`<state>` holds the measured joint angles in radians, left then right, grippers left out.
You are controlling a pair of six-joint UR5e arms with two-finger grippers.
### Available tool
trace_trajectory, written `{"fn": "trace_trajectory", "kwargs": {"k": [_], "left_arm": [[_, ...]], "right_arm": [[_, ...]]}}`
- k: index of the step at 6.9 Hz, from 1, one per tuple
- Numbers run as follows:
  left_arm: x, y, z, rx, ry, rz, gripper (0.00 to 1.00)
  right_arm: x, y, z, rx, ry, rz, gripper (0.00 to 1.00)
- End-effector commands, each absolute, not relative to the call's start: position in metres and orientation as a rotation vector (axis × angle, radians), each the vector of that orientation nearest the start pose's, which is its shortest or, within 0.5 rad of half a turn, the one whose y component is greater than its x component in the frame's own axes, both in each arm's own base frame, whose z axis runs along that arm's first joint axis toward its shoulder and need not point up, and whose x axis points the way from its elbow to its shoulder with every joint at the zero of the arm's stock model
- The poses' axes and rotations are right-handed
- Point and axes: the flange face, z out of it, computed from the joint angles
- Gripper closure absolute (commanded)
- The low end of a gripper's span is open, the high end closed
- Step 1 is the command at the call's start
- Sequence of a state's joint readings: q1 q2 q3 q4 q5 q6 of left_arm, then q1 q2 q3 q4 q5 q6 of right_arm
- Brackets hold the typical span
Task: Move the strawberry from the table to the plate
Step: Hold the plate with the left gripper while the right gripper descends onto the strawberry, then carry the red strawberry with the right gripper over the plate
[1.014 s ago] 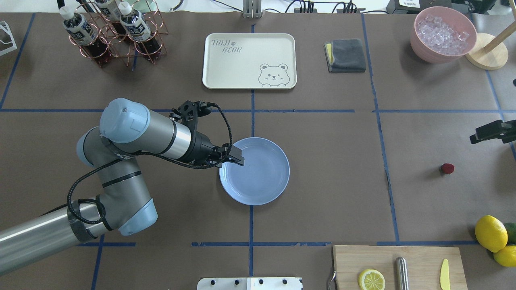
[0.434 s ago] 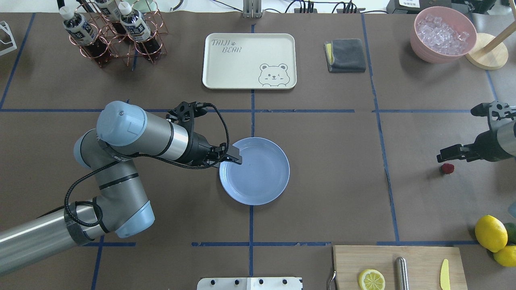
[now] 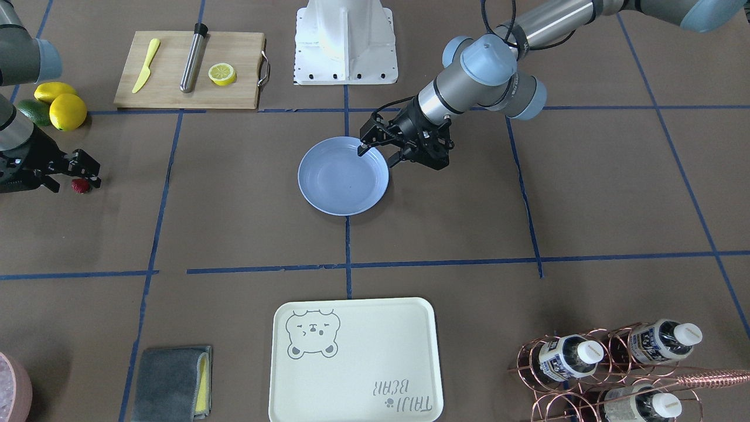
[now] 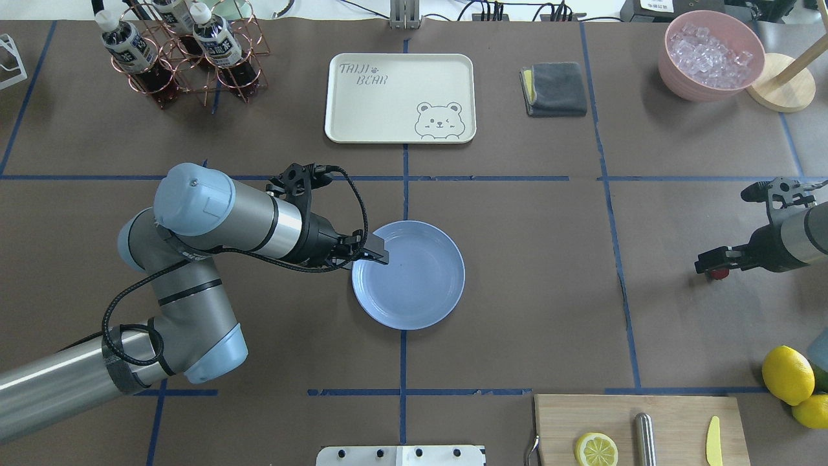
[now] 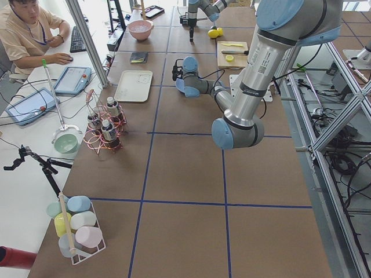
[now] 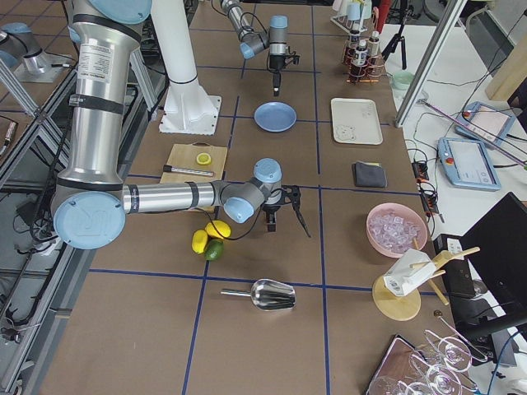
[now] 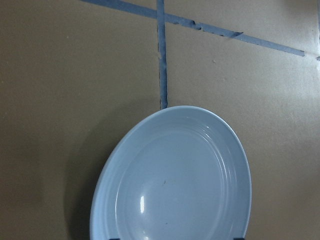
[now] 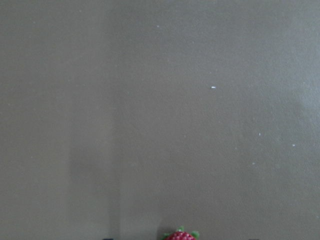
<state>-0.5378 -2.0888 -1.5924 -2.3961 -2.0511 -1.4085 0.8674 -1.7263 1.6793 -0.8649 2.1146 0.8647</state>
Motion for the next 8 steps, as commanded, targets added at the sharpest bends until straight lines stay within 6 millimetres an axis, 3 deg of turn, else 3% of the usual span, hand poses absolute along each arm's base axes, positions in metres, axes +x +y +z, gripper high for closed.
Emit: {"fn": "trace_trajectory", "kwargs": {"k": [1, 2, 3, 4, 5, 6, 7, 8], "left_arm": [[0.512, -0.408, 0.245, 0.081, 1.398, 0.012, 0.18], [0.511, -0.407, 0.244, 0.078, 1.401, 0.008, 0.18], [0.511, -0.407, 0.245, 0.078, 1.400, 0.008, 0.18], [0.510, -0.406, 0.249, 0.074, 1.396, 0.007, 0.18], [0.508, -0.405, 0.246, 0.077, 1.402, 0.009, 0.17], [0.504, -0.404, 0.242, 0.084, 1.411, 0.010, 0.17], [0.492, -0.399, 0.244, 0.088, 1.417, 0.012, 0.17], [0.468, -0.391, 0.249, 0.100, 1.424, 0.006, 0.17]], "right_arm": [[-0.234, -0.398, 0.611, 0.069, -0.822, -0.029, 0.76], [-0.233, -0.397, 0.609, 0.066, -0.831, -0.032, 1.00], [-0.234, -0.397, 0.607, 0.067, -0.834, -0.035, 1.00], [-0.232, -0.396, 0.583, 0.071, -0.870, -0.046, 1.00], [-0.233, -0.397, 0.536, 0.053, -0.917, -0.029, 1.00], [-0.254, -0.413, 0.476, 0.022, -0.972, 0.092, 1.00], [-0.296, -0.416, 0.432, -0.037, -1.033, 0.174, 1.00], [-0.358, -0.409, 0.373, -0.083, -1.099, 0.247, 1.00]]}}
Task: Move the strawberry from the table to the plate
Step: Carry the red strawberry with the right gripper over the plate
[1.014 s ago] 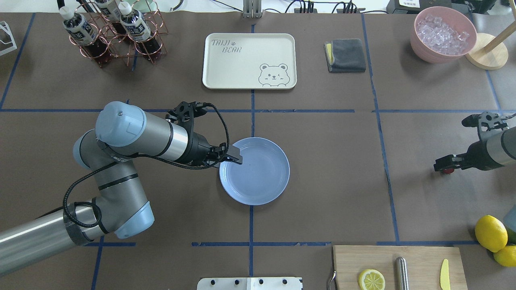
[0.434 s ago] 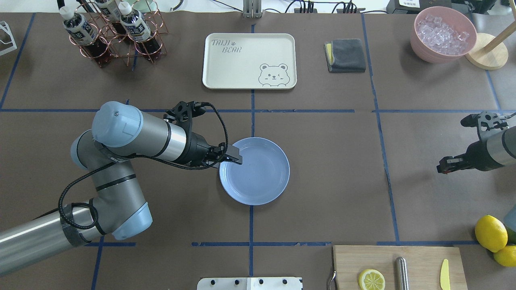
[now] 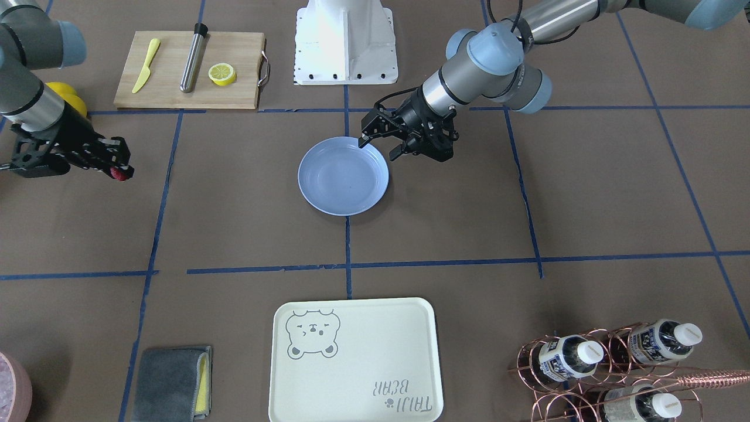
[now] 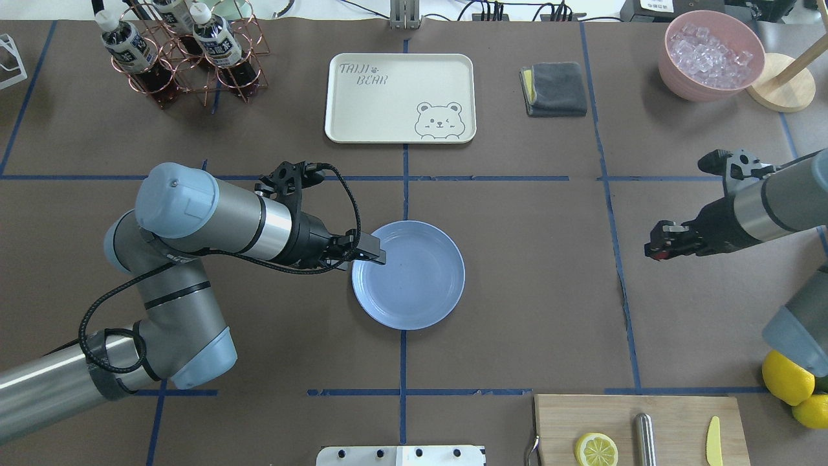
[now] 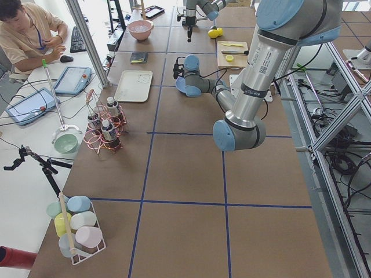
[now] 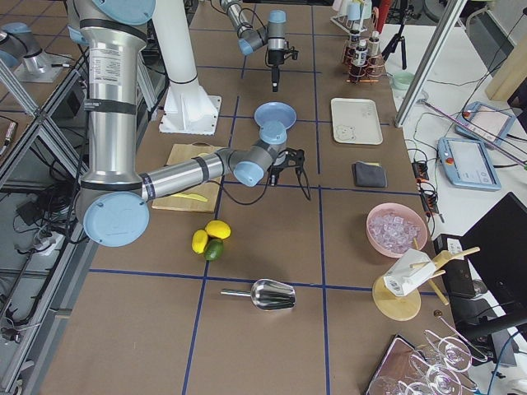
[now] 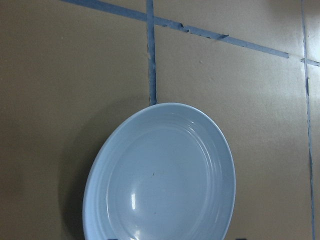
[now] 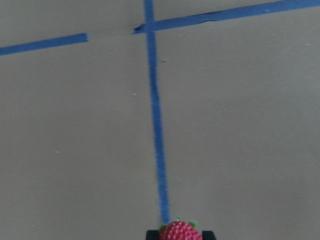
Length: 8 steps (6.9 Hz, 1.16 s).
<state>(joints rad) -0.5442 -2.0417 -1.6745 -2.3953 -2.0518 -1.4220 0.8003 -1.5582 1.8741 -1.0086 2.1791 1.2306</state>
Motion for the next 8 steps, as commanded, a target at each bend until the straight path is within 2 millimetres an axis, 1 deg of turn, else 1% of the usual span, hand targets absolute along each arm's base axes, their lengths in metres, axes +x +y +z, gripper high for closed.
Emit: {"fn": "trace_trajectory", "kwargs": {"k": [1, 2, 3, 4, 5, 6, 7, 8], "left_arm": [[0.454, -0.395, 0.255, 0.111, 1.420, -0.008, 0.17], [0.448, -0.399, 0.257, 0.115, 1.416, -0.018, 0.17], [0.445, -0.402, 0.260, 0.117, 1.413, -0.025, 0.17], [0.438, -0.397, 0.261, 0.120, 1.415, -0.025, 0.17], [0.427, -0.390, 0.264, 0.121, 1.418, -0.024, 0.17], [0.427, -0.390, 0.264, 0.121, 1.418, -0.024, 0.17], [0.427, -0.390, 0.263, 0.122, 1.419, -0.024, 0.17], [0.427, -0.390, 0.263, 0.123, 1.419, -0.025, 0.17]], "right_arm": [[-0.417, -0.390, 0.324, -0.110, -1.145, 0.299, 1.00], [-0.463, -0.382, 0.286, -0.130, -1.151, 0.315, 1.00], [-0.504, -0.384, 0.255, -0.146, -1.111, 0.309, 1.00], [-0.534, -0.389, 0.233, -0.150, -1.060, 0.322, 1.00], [-0.554, -0.386, 0.232, -0.123, -1.045, 0.345, 1.00], [-0.569, -0.383, 0.233, -0.072, -1.023, 0.378, 1.00], [-0.584, -0.386, 0.227, -0.070, -1.013, 0.380, 1.00], [-0.598, -0.385, 0.228, -0.075, -1.000, 0.374, 1.00]]}}
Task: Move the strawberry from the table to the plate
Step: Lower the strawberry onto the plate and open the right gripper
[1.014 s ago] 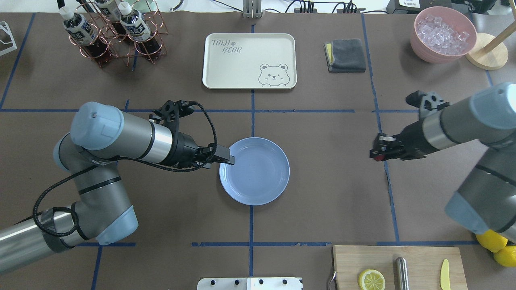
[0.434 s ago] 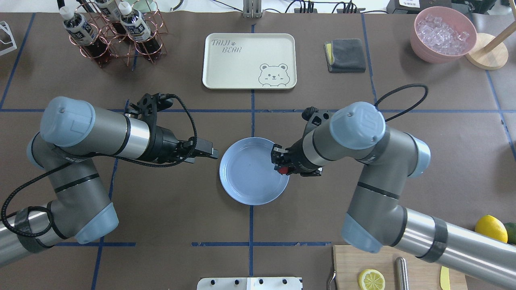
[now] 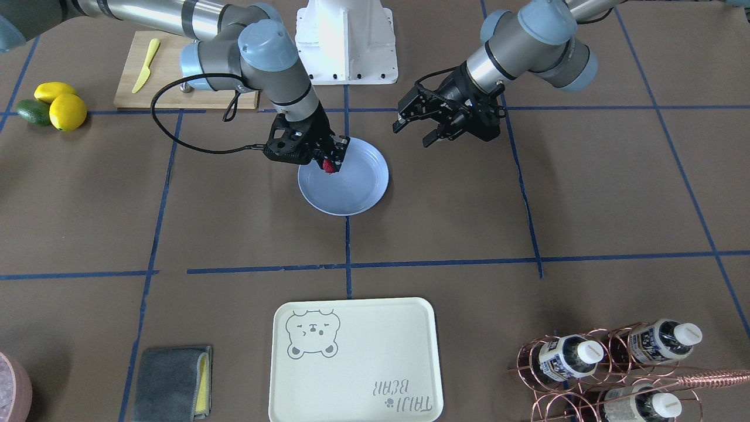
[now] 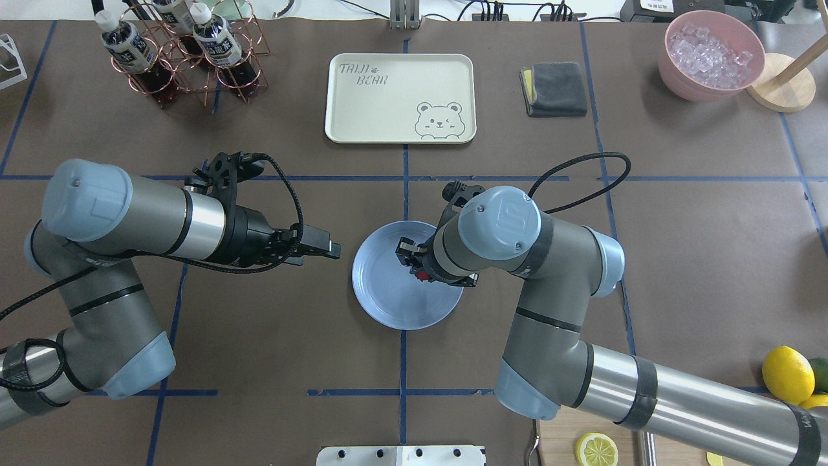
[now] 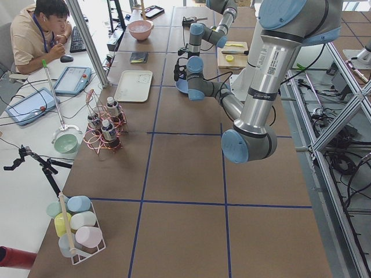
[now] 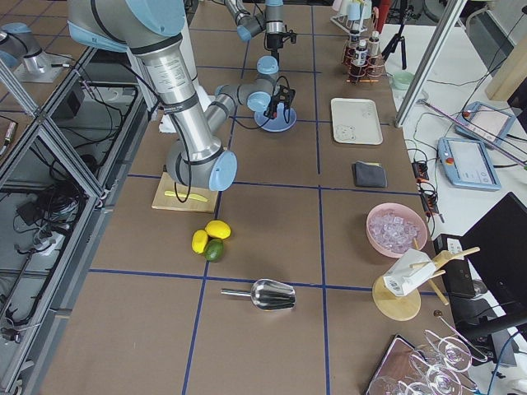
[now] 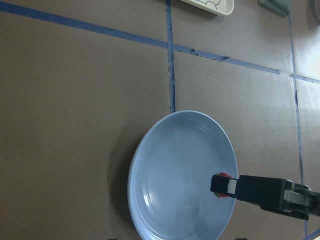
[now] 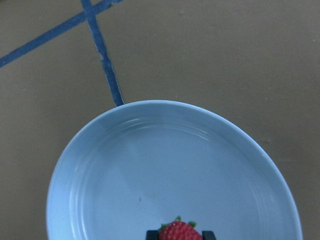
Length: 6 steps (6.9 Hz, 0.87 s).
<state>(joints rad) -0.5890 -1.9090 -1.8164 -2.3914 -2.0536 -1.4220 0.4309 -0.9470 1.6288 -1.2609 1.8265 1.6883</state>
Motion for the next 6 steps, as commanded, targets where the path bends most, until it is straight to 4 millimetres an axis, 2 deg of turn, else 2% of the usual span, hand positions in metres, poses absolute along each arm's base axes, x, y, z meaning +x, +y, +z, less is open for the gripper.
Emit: {"fn": "trace_trajectory", "kwargs": {"k": [1, 4, 5, 6], "left_arm": [[0.427, -0.390, 0.264, 0.124, 1.417, -0.027, 0.17], [0.429, -0.390, 0.263, 0.123, 1.419, -0.025, 0.17], [0.429, -0.390, 0.262, 0.124, 1.420, -0.024, 0.17], [0.429, -0.390, 0.262, 0.124, 1.420, -0.024, 0.17]], "right_arm": [[-0.613, -0.387, 0.226, -0.049, -0.983, 0.385, 1.00], [-0.619, -0.387, 0.230, -0.033, -0.971, 0.391, 1.00], [-0.620, -0.388, 0.230, -0.033, -0.954, 0.395, 0.75], [-0.623, -0.391, 0.216, -0.004, -0.919, 0.417, 0.01]]}}
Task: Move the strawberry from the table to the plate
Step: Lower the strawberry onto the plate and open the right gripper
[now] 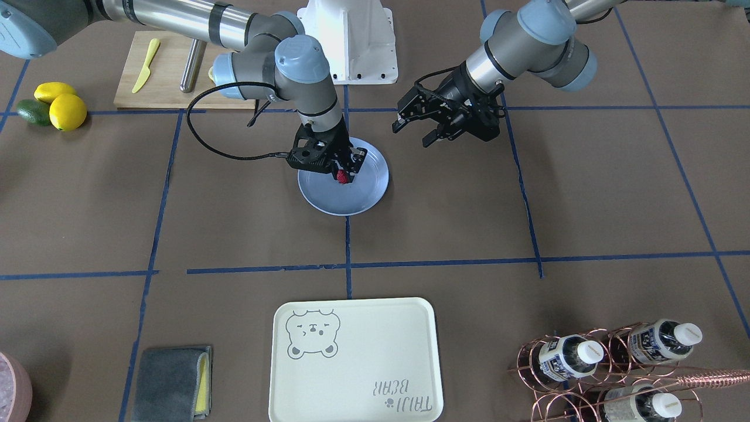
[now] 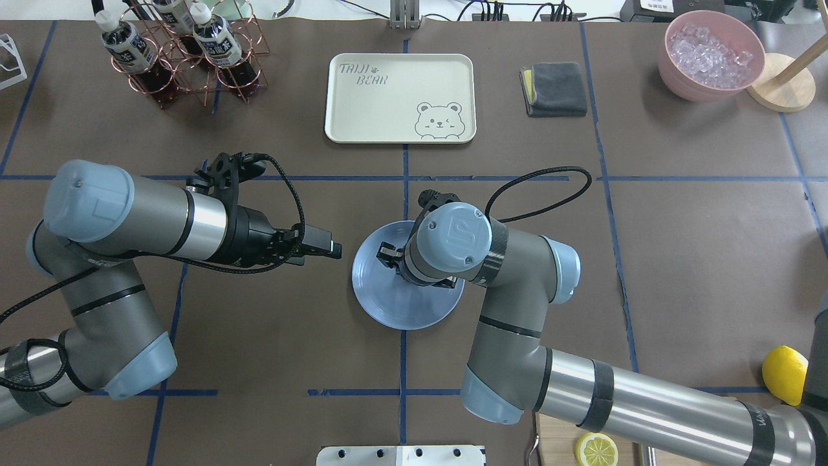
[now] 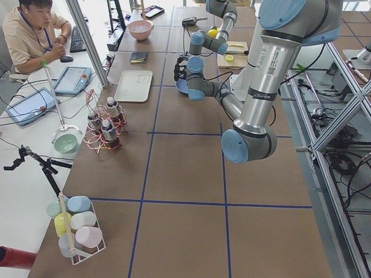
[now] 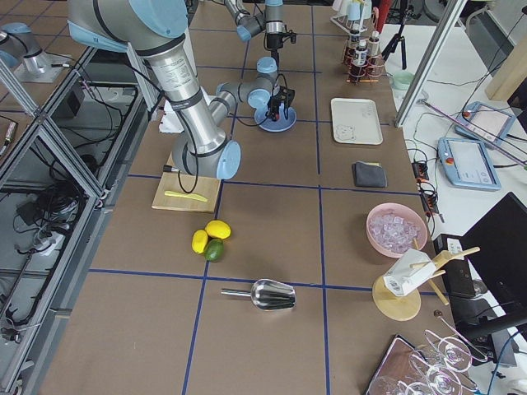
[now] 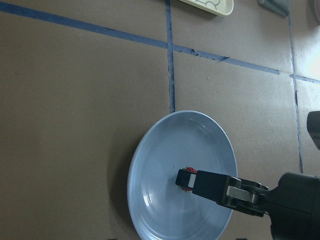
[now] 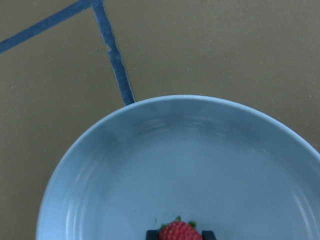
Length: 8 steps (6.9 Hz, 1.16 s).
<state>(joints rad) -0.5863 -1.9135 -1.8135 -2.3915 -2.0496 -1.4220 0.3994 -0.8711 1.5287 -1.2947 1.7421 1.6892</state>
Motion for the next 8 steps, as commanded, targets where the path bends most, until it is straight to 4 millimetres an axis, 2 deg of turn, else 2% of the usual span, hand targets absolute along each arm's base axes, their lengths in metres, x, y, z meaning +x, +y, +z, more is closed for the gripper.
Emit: {"fn": "trace_trajectory", "kwargs": {"k": [1, 3, 4, 5, 6, 8], "left_arm": [[0.430, -0.390, 0.262, 0.124, 1.420, -0.024, 0.17], [0.431, -0.391, 0.265, 0.121, 1.413, -0.027, 0.17], [0.429, -0.392, 0.267, 0.120, 1.411, -0.029, 0.17], [0.425, -0.395, 0.271, 0.124, 1.404, -0.038, 0.17], [0.416, -0.398, 0.281, 0.126, 1.389, -0.053, 0.17], [0.397, -0.416, 0.309, 0.138, 1.341, -0.102, 0.17]], "right_arm": [[-0.625, -0.389, 0.214, 0.011, -0.901, 0.422, 0.00], [-0.622, -0.388, 0.210, 0.014, -0.907, 0.419, 0.00], [-0.611, -0.386, 0.209, 0.014, -0.913, 0.418, 0.00], [-0.594, -0.383, 0.218, 0.013, -0.897, 0.419, 0.00], [-0.556, -0.388, 0.230, 0.003, -0.915, 0.428, 0.00], [-0.457, -0.393, 0.281, -0.041, -0.920, 0.349, 0.00]]}}
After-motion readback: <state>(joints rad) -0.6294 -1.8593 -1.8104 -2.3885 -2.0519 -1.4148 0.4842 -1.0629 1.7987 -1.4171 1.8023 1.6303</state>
